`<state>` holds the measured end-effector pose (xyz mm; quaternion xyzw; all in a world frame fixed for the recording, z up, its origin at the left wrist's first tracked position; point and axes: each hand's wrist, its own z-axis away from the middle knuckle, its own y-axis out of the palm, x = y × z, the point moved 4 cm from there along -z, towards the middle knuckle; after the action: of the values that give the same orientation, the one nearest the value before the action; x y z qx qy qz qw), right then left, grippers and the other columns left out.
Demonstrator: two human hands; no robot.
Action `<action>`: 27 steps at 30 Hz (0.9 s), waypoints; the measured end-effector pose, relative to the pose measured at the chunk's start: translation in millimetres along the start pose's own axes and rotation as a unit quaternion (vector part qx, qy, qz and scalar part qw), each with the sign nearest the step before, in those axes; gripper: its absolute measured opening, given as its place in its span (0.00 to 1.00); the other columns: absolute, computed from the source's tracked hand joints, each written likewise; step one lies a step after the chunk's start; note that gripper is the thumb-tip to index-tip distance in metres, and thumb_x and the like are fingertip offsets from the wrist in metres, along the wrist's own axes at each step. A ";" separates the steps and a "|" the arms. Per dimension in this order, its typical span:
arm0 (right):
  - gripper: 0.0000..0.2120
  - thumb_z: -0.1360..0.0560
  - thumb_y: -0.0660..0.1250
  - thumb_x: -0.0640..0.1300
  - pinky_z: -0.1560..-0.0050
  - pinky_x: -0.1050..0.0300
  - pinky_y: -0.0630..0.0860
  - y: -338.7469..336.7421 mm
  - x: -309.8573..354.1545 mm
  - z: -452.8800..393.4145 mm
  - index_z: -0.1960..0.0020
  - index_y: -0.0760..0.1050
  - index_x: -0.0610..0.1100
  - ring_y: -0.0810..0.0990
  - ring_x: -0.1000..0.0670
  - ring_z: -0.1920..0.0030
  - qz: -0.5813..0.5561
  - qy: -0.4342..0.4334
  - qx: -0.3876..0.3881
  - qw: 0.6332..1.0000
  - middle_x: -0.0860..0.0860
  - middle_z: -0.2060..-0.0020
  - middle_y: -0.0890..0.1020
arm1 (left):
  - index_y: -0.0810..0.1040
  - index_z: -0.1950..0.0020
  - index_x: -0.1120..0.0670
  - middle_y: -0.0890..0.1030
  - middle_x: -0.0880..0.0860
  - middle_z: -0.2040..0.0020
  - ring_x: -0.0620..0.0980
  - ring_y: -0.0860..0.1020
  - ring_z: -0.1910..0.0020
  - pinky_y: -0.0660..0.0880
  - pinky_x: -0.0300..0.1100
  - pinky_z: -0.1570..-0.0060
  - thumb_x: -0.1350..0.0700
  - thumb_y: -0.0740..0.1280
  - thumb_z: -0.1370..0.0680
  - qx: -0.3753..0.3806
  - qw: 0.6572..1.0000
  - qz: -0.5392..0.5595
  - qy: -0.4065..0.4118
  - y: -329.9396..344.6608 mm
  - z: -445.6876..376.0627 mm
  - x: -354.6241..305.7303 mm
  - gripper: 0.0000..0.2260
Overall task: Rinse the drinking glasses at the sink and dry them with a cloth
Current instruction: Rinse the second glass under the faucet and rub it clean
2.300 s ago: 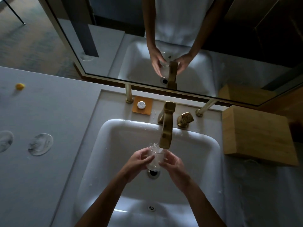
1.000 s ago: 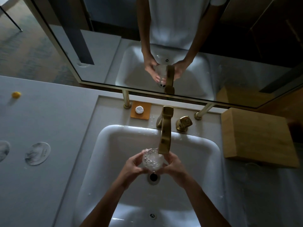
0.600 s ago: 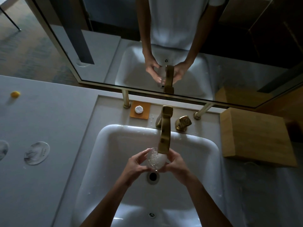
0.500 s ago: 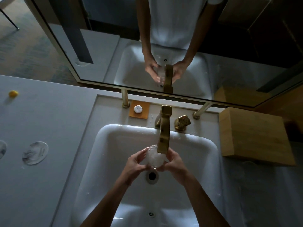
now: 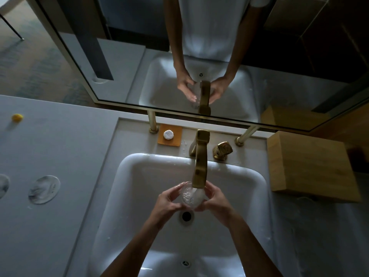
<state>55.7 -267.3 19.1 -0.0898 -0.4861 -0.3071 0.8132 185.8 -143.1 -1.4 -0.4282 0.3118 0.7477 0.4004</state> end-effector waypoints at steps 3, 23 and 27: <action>0.38 0.44 0.72 0.23 0.44 0.52 0.77 6.2 1.0 -1.4 0.36 0.76 0.43 0.78 0.44 0.37 -0.012 -0.001 0.003 1.000 0.44 0.39 0.81 | 0.78 0.32 0.55 0.81 0.51 0.34 0.50 0.78 0.32 0.75 0.45 0.34 0.67 0.81 0.39 -0.004 1.000 0.026 0.013 1.0 -0.3 1.5 0.36; 0.23 0.25 0.69 0.39 0.46 0.46 0.79 18.7 -4.2 16.6 0.31 0.73 0.44 0.81 0.42 0.43 -0.094 0.057 0.028 0.994 0.41 0.38 0.80 | 0.78 0.35 0.62 0.83 0.64 0.42 0.58 0.84 0.48 0.83 0.50 0.52 0.55 0.66 0.21 0.026 0.976 0.187 -0.112 16.0 2.2 5.2 0.17; 0.19 0.22 0.67 0.42 0.55 0.54 0.78 15.2 -5.6 19.3 0.32 0.74 0.49 0.83 0.48 0.49 -0.061 0.062 -0.002 0.996 0.47 0.43 0.83 | 0.77 0.34 0.61 0.83 0.64 0.40 0.62 0.82 0.42 0.81 0.57 0.43 0.51 0.60 0.17 0.010 0.969 0.209 -0.133 21.2 0.2 8.6 0.18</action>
<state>48.5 -244.3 26.5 -0.0427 -0.4389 -0.3627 0.8210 164.7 -150.4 -6.4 -0.2457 0.3457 0.8622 0.2770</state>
